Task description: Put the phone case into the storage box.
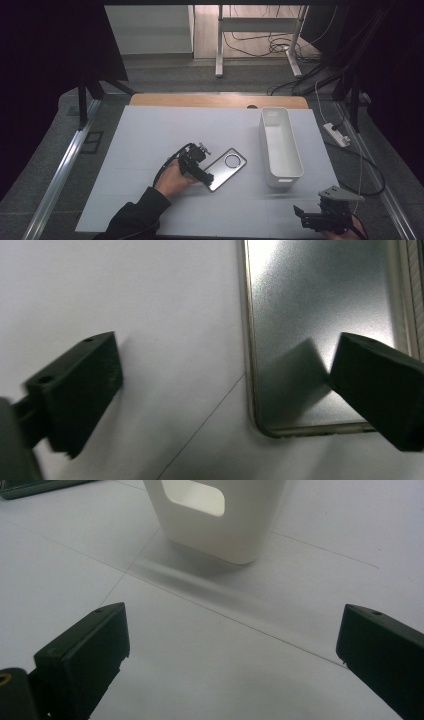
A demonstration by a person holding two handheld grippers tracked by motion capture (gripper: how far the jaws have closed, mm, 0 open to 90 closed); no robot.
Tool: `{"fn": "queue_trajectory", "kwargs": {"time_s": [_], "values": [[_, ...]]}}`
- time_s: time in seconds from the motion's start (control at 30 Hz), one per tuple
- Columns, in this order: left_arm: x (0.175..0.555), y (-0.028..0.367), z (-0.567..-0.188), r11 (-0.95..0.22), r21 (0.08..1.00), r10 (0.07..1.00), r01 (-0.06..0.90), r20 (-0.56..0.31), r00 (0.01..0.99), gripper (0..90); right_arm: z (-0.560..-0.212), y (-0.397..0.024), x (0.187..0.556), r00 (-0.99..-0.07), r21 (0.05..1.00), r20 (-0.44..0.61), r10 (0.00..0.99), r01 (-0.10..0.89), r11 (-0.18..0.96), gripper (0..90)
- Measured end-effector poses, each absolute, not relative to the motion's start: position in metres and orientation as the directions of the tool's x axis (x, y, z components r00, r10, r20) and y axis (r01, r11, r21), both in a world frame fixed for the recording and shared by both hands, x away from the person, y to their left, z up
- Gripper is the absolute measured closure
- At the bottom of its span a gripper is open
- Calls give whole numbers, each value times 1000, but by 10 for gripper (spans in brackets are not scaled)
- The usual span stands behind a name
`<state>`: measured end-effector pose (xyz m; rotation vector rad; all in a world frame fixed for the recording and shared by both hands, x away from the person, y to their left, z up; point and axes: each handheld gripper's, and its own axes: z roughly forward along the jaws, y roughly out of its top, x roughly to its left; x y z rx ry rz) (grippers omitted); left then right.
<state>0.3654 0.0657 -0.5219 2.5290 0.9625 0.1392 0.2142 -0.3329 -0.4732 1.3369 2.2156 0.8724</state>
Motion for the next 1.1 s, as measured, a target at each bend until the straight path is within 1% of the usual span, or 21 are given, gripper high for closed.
{"fn": "queue_trajectory", "kwargs": {"time_s": [0.17, 0.23, 0.3, 0.33, 0.37, 0.47, 0.5, 0.53, 0.57, 0.83, 1.0, 1.1], "values": [[363, 71, -516, -661, 443, 649, 606, -68, 758, 286, -473, -333, 214, -458, 691, -24, 888, 634, 346, 9], [363, 72, -514, -667, 445, 635, 597, -80, 769, 476, -473, -333, 214, -459, 691, -25, 888, 634, 347, 9], [363, 72, -514, -664, 447, 635, 600, -88, 768, 571, -473, -333, 214, -458, 691, -24, 888, 634, 346, 9], [363, 73, -513, -662, 445, 633, 604, -99, 767, 571, -473, -333, 214, -458, 691, -24, 888, 635, 346, 9], [364, 74, -513, -655, 445, 636, 610, -110, 763, 634, -473, -333, 214, -459, 691, -24, 888, 635, 347, 9], [365, 76, -514, -639, 446, 640, 627, -144, 754, 734, -473, -332, 214, -459, 690, -25, 888, 635, 347, 9], [365, 76, -514, -636, 447, 639, 629, -153, 754, 754, -473, -332, 214, -459, 690, -25, 888, 635, 348, 9], [366, 76, -514, -640, 449, 624, 623, -169, 763, 786, -473, -332, 214, -459, 690, -25, 888, 635, 348, 9], [365, 76, -514, -643, 449, 621, 620, -169, 766, 846, -473, -332, 214, -459, 690, -25, 888, 635, 348, 10], [365, 75, -514, -623, 446, 642, 643, -178, 746, 883, -474, -332, 215, -459, 690, -26, 888, 634, 348, 10], [364, 76, -514, -623, 456, 638, 636, -175, 750, 890, -473, -332, 214, -459, 691, -26, 888, 634, 348, 10], [364, 77, -515, -612, 462, 640, 642, -188, 745, 892, -473, -332, 214, -458, 691, -25, 888, 635, 347, 10]]}}
